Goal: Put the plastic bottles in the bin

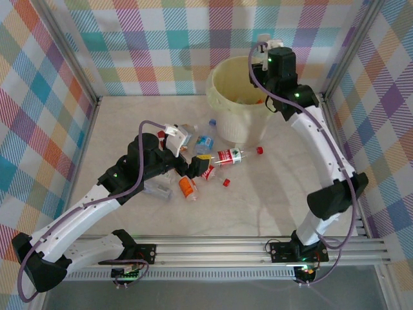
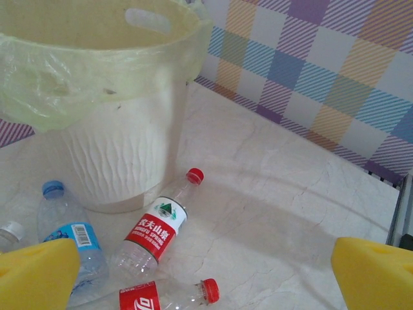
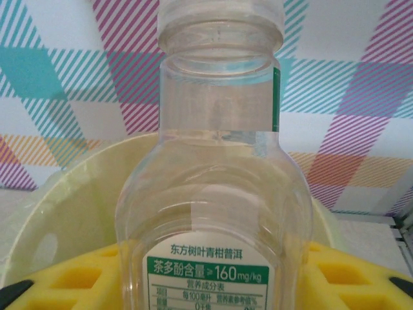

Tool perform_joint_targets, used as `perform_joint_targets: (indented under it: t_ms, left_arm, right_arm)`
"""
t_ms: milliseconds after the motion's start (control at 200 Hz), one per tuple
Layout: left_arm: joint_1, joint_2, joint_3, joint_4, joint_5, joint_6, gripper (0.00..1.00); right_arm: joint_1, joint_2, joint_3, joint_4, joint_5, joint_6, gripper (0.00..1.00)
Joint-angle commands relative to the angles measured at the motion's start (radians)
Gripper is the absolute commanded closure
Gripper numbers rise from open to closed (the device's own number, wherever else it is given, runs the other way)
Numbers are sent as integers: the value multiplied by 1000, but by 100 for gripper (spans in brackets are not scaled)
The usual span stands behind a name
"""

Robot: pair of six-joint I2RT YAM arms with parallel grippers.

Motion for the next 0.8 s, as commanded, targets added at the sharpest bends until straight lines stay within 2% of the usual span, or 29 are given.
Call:
perform_joint_targets:
  t_ms: [0,170,310,585,795]
  left_arm:
    - [8,-17,-13,31,-20,22,0]
    - [9,-22,-14,29,-28,30,0]
    - [8,-18,-12,28,-21,32,0]
    - [8,-4,-10,23,-16,31,0]
    - [8,11,-8,20,-16,33,0]
  right_arm:
    - [1,64,99,-123,-95,-21,52]
    - [-28,177,227,-258,-228,26,51]
    - [-54,258,317,-358,-289,52,51]
    - [-111,388,449,-514,-311,128,51]
    - [-117,447,477,-548,-299,117,51]
